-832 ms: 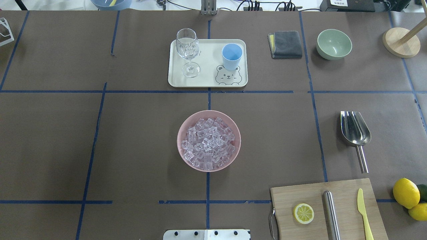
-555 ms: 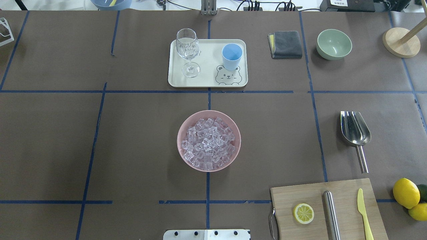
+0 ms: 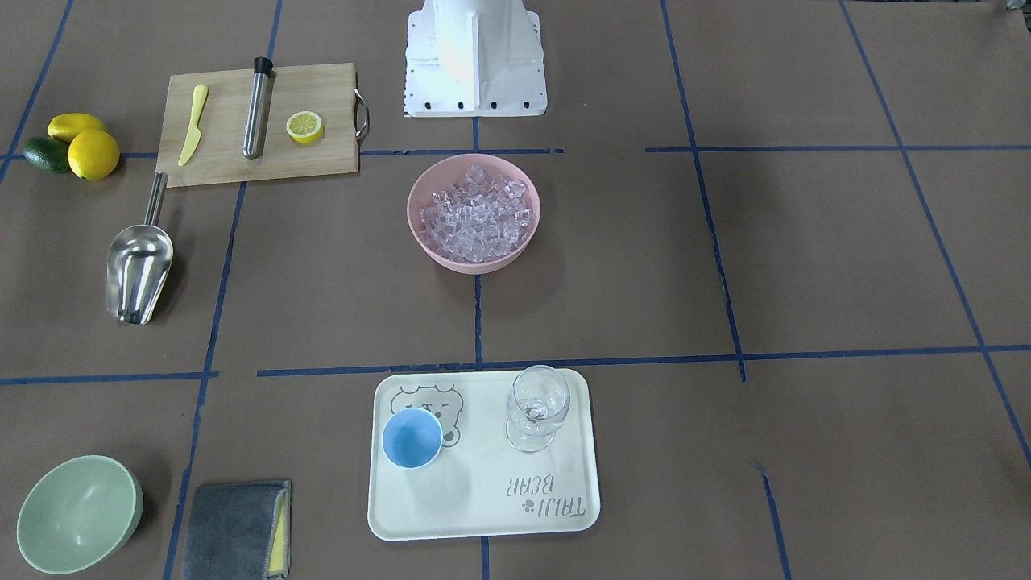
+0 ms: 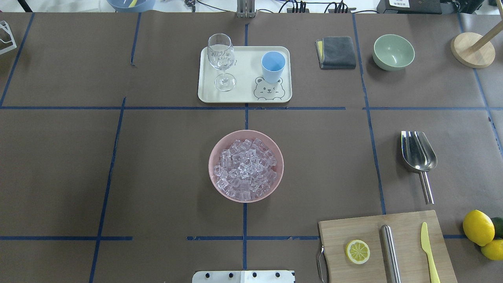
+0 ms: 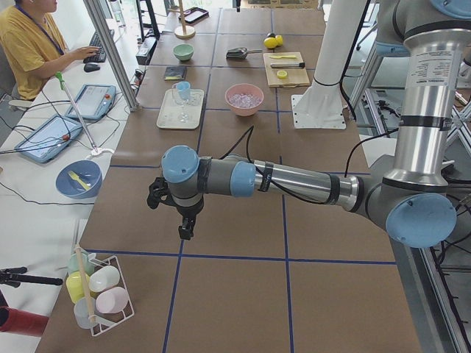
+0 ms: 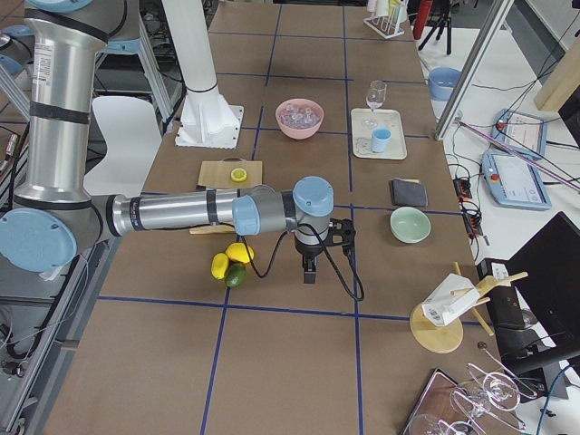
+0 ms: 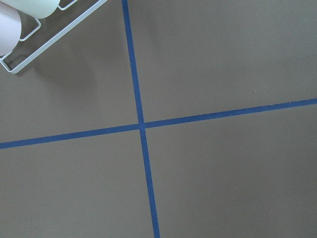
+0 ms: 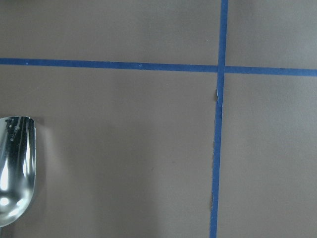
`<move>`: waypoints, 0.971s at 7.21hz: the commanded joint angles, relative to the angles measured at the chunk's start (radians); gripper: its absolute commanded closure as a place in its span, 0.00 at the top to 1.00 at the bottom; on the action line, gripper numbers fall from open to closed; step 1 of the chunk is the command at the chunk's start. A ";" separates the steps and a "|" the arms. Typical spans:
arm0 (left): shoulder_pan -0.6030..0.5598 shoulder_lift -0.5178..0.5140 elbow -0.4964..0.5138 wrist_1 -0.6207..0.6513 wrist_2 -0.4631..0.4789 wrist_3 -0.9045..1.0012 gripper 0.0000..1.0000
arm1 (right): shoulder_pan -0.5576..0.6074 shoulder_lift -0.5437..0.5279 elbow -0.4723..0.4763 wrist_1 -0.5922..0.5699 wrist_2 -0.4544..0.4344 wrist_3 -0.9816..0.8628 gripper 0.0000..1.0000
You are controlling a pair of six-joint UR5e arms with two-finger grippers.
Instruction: Put ice in cup with scoop
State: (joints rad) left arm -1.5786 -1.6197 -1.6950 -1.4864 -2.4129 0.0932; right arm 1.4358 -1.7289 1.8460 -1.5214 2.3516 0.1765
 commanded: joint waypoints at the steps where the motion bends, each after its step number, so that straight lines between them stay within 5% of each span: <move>1: 0.005 0.001 -0.006 -0.005 -0.002 0.008 1.00 | -0.003 0.000 0.006 0.015 0.000 0.000 1.00; 4: 0.147 0.000 -0.104 -0.088 -0.078 0.016 1.00 | -0.040 -0.012 0.006 0.124 0.006 0.003 1.00; 7: 0.395 0.000 -0.104 -0.451 -0.077 0.007 1.00 | -0.075 -0.012 0.006 0.164 0.006 0.018 1.00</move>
State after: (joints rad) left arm -1.2868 -1.6197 -1.7998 -1.7773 -2.4877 0.1058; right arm 1.3732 -1.7417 1.8514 -1.3663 2.3584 0.1878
